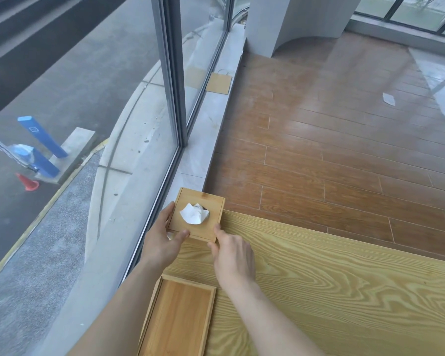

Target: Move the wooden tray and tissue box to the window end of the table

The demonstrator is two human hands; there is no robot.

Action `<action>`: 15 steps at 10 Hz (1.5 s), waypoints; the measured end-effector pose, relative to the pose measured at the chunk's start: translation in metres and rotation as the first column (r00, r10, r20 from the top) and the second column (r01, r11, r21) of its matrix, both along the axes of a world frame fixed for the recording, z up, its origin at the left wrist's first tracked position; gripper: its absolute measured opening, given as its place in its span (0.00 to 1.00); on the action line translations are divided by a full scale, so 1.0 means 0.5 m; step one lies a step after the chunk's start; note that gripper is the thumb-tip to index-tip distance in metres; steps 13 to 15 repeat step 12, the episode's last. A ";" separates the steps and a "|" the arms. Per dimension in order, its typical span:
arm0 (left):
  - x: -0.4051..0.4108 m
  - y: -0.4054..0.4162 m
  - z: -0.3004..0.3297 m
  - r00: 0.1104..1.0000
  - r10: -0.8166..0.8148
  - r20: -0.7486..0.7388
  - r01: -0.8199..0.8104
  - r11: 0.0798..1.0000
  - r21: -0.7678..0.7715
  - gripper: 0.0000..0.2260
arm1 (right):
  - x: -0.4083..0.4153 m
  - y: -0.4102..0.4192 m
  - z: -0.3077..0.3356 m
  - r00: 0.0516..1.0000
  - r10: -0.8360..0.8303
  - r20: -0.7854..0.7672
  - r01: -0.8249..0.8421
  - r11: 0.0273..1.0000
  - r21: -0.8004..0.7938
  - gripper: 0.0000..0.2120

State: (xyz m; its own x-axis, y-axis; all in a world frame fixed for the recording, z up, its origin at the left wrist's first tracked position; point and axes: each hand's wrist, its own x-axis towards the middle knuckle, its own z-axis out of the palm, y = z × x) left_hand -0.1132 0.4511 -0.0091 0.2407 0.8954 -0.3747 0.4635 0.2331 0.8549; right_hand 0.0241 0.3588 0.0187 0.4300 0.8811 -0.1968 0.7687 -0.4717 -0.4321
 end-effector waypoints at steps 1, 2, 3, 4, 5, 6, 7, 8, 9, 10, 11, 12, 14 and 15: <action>0.001 0.003 0.000 1.000 -0.001 0.002 0.001 1.000 -0.001 0.35 | 0.001 0.002 -0.001 1.000 0.003 0.002 -0.003 1.000 -0.014 0.24; 0.000 0.005 -0.001 1.000 -0.002 0.001 0.002 1.000 0.003 0.35 | 0.002 0.002 0.000 1.000 0.010 0.005 -0.010 1.000 -0.022 0.24; 0.002 0.005 0.000 1.000 0.001 0.001 -0.001 1.000 -0.001 0.34 | 0.001 0.002 0.001 1.000 0.012 0.012 -0.012 1.000 -0.028 0.24; 0.002 0.001 0.002 1.000 0.003 0.008 -0.003 1.000 -0.004 0.34 | 0.001 0.000 0.000 1.000 0.013 0.016 -0.012 0.999 -0.036 0.24; 0.000 0.001 -0.002 1.000 0.005 0.007 -0.005 1.000 0.003 0.34 | 0.002 0.001 0.000 1.000 0.015 0.027 -0.014 0.999 -0.047 0.24; -0.002 0.002 -0.006 1.000 0.002 0.014 -0.002 1.000 0.009 0.34 | 0.001 0.000 0.001 0.999 0.023 0.041 -0.021 0.998 -0.058 0.24; -0.002 0.002 -0.006 1.000 0.000 0.014 0.000 1.000 0.010 0.34 | 0.004 0.000 0.003 0.997 0.040 0.062 -0.035 0.996 -0.080 0.24; 0.002 0.001 -0.005 1.000 0.005 0.001 -0.005 1.000 -0.007 0.34 | 0.007 -0.003 0.005 0.995 0.051 0.085 -0.044 0.996 -0.082 0.24; 0.008 0.000 0.001 0.999 0.001 -0.053 -0.001 1.000 0.008 0.35 | 0.008 -0.012 0.000 0.995 0.056 0.085 -0.053 0.998 -0.035 0.29; 0.007 -0.008 0.007 0.983 -0.009 -0.184 0.029 0.994 0.104 0.35 | 0.009 -0.032 -0.001 0.993 0.080 0.086 -0.072 0.993 -0.094 0.36; 0.000 -0.029 0.001 0.911 -0.005 -0.413 0.114 0.964 0.241 0.37 | 0.021 -0.056 -0.006 0.984 0.123 0.131 -0.103 0.984 -0.147 0.42; -0.002 -0.059 0.011 0.816 0.005 -0.579 0.219 0.923 0.316 0.41 | 0.038 -0.082 0.001 0.981 0.138 0.136 -0.109 0.974 -0.200 0.46; -0.002 -0.059 0.011 0.816 0.005 -0.579 0.219 0.923 0.316 0.41 | 0.038 -0.082 0.001 0.981 0.138 0.136 -0.109 0.974 -0.200 0.46; -0.002 -0.059 0.011 0.816 0.005 -0.579 0.219 0.923 0.316 0.41 | 0.038 -0.082 0.001 0.981 0.138 0.136 -0.109 0.974 -0.200 0.46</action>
